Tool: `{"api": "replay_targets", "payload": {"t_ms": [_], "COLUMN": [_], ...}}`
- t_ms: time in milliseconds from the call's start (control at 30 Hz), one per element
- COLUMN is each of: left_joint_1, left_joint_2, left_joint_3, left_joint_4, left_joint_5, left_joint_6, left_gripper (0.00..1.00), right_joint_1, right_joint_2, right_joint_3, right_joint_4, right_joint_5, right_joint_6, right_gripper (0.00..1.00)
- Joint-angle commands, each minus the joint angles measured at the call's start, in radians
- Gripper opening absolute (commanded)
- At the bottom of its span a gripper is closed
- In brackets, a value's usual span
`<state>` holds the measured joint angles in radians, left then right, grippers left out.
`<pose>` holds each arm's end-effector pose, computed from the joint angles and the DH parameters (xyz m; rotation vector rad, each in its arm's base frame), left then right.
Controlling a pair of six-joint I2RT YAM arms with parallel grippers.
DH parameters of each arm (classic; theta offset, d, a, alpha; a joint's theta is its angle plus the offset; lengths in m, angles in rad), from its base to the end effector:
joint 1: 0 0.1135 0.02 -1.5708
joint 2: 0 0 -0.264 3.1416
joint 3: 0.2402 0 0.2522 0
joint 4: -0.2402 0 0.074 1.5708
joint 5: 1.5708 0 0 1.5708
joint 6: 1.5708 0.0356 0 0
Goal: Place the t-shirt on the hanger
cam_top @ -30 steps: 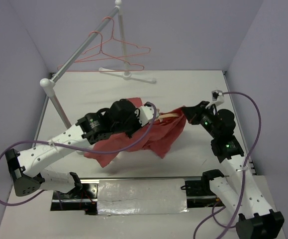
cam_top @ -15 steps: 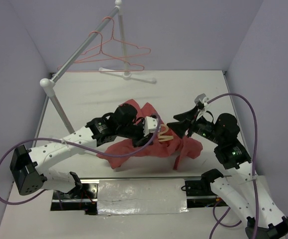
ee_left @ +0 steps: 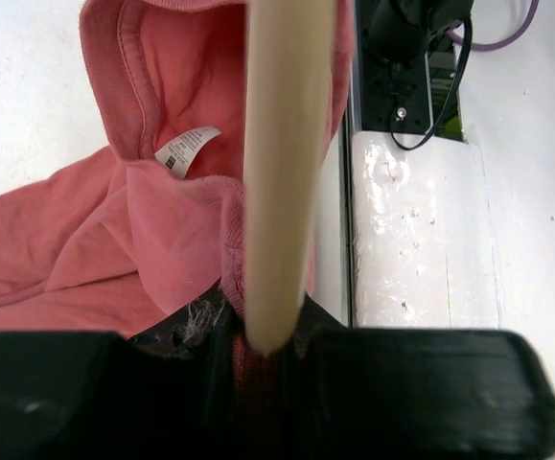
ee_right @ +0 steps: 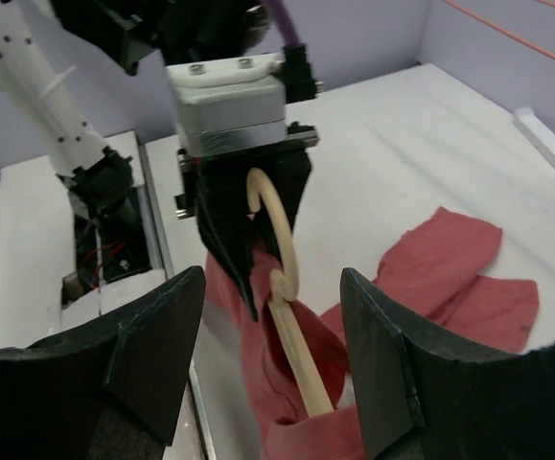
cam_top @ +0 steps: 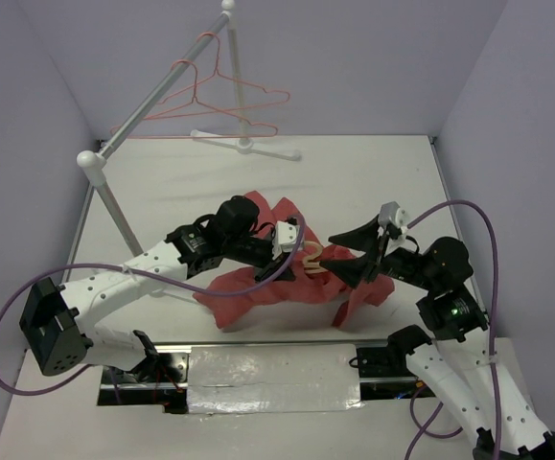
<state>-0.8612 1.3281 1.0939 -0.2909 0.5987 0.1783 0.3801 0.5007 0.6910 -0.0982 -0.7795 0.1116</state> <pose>0.1791 -0.2393 0.3194 1.3868 1.6606 -1.0305 0.0989 0.0665 0.3546 -0.8382 1.3444 0.9611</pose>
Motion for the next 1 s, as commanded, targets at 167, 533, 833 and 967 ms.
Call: {"api": "replay_targets", "payload": {"t_ms": [167,533,833,967], "left_joint_1": [0.008,0.007,0.014,0.031], "left_joint_2": [-0.026,-0.006,-0.026,-0.066], "left_joint_3": [0.020,0.004,0.139,0.216], "left_joint_4": [0.121,0.164,0.052,-0.057], "left_joint_5": [0.112,0.121,-0.268,-0.399], "left_joint_6": [-0.020,-0.042,-0.135,-0.145], "left_gripper": [0.00,0.00,0.46,0.54], "right_joint_1": [0.042,0.086,0.095,0.094], "right_joint_2": [0.038,0.294,0.205,0.150], "right_joint_3": [-0.021,0.042,0.122,0.136], "right_joint_4": [0.149,0.245,0.106,0.040], "right_joint_5": [-0.063,-0.053,0.163,0.279], "right_joint_6": [0.037,0.016,-0.006,-0.007], "right_gripper": [0.67,0.10,0.00,0.00]}}
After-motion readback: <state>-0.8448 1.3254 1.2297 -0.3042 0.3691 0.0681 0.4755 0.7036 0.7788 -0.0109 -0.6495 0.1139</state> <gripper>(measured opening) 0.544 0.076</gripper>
